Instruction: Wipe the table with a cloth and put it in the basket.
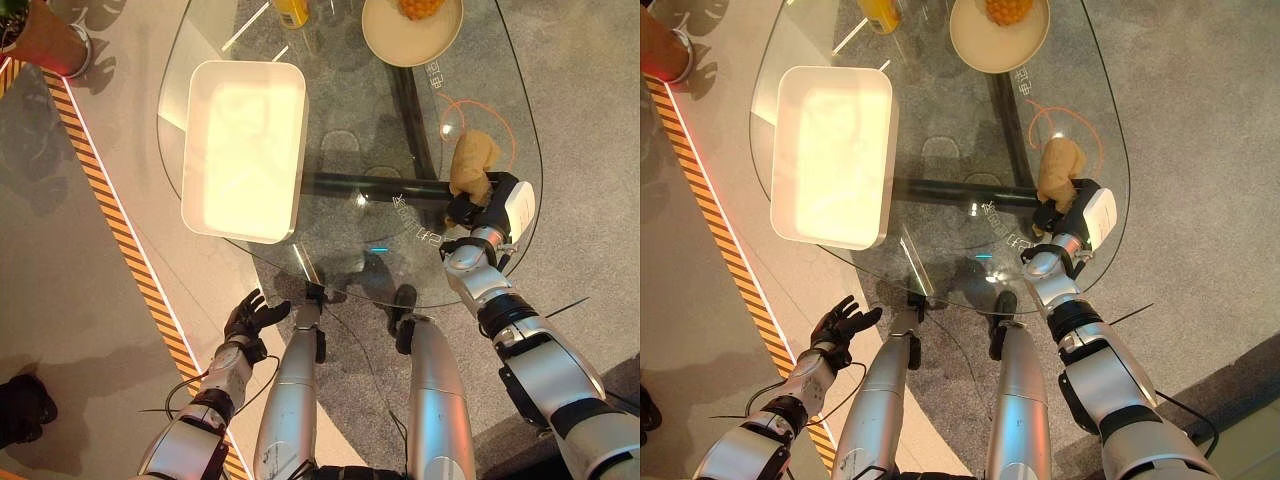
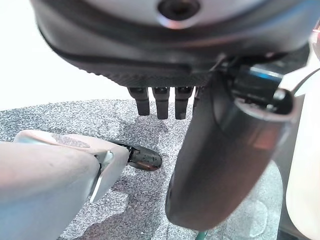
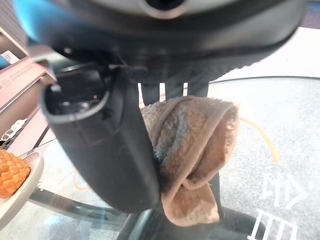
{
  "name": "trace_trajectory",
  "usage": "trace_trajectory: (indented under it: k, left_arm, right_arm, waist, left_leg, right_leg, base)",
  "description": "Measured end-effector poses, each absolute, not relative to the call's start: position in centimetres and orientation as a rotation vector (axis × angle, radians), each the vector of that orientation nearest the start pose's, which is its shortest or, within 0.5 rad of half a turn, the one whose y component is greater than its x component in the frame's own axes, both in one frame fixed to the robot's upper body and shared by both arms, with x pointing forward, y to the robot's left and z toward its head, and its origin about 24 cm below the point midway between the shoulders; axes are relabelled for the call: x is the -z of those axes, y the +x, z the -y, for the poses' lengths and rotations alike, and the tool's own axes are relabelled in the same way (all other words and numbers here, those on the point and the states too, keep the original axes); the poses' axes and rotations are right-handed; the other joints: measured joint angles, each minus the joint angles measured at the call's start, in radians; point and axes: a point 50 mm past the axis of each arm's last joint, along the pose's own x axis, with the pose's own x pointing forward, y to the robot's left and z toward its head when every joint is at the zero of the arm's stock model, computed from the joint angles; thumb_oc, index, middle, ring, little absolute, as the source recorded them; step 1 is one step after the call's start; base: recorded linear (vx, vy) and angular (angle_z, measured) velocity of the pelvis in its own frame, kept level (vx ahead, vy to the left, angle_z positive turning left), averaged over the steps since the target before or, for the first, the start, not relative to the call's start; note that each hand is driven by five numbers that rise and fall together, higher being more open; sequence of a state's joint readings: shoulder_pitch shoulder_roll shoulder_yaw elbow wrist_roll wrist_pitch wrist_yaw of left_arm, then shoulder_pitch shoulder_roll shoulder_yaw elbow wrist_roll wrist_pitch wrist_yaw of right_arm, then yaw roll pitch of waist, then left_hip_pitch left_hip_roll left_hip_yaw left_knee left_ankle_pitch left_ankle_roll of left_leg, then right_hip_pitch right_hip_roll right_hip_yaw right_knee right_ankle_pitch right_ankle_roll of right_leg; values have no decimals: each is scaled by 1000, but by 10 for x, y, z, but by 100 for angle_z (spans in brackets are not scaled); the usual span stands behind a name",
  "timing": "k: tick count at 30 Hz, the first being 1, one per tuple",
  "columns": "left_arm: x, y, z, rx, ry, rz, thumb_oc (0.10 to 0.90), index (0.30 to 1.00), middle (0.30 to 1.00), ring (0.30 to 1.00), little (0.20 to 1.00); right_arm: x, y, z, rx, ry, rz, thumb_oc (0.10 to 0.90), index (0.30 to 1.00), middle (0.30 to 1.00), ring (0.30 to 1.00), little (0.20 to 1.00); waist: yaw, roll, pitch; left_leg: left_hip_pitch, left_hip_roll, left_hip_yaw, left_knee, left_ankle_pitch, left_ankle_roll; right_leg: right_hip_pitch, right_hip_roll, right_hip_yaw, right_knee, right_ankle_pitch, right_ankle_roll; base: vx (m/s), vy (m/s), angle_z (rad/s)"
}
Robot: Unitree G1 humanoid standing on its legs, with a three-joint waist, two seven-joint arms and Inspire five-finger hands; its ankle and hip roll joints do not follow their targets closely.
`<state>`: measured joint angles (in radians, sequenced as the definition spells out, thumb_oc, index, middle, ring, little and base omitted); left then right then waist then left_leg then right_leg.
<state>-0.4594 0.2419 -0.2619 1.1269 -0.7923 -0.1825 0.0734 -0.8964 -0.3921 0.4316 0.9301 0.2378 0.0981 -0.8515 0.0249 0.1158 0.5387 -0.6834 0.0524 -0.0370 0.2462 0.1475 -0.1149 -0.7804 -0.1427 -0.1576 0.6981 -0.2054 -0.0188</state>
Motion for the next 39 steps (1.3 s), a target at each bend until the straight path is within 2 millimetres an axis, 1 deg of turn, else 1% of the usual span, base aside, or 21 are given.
trace_trajectory:
  k: [4,7,14,16,27,33,34,39]
  left_arm:
    - [59,288,-202,-251,-293,-509,800,900,900,900,900]
    - [59,288,-202,-250,-293,-507,800,900,900,900,900]
    - [58,289,-201,-247,-295,-502,800,900,900,900,900]
    - [58,289,-201,-247,-295,-502,800,900,900,900,900]
    - [58,289,-201,-246,-296,-502,800,900,900,900,900]
    - [58,289,-199,-244,-299,-502,800,900,900,900,900]
    - [58,289,-199,-243,-300,-502,800,900,900,900,900]
    - [58,290,-196,-237,-306,-502,800,900,900,900,900]
  right_arm:
    - [-121,385,204,697,-518,13,100,300,300,300,200]
    - [-122,386,203,687,-556,25,100,300,300,300,200]
    - [-127,386,201,624,-716,57,100,300,300,300,200]
    - [-128,387,201,609,-737,63,100,300,300,300,200]
    - [-131,388,189,525,-822,99,100,300,300,300,200]
    - [-133,389,176,439,-869,125,100,300,300,300,200]
    - [-133,389,173,415,-872,128,100,300,300,300,200]
    - [-131,388,157,302,-943,158,100,300,300,300,200]
  waist:
    - [0,0,0]
    - [-1,0,0]
    - [-2,1,0]
    - [-3,1,1]
    - [-2,3,1]
    - [-2,5,0]
    - [-2,5,1]
    - [1,7,0]
  left_leg:
    - [0,1,0,-1,0,0]
    - [-1,2,0,-2,0,-1]
    - [-3,4,0,-3,-1,-1]
    - [-3,4,0,-3,-1,-1]
    - [-1,4,0,-10,1,-1]
    - [1,4,0,-18,3,-4]
    - [1,4,1,-18,6,0]
    - [1,4,0,-18,10,-5]
  right_leg:
    - [0,1,-1,-1,0,0]
    - [-1,2,-1,-2,0,0]
    - [-5,5,-2,-3,-1,-1]
    - [-5,5,-2,-4,-1,-1]
    - [-7,5,-2,-4,-1,-1]
    - [-8,5,-2,-5,-2,-2]
    - [-8,5,-2,-5,-2,-2]
    - [-8,4,-3,-3,-2,-2]
  base:
    - [0,0,0]
    - [0,0,0]
    - [0,0,0]
    - [0,0,0]
    - [0,0,0]
    - [0,0,0]
    - [0,0,0]
    - [0,0,0]
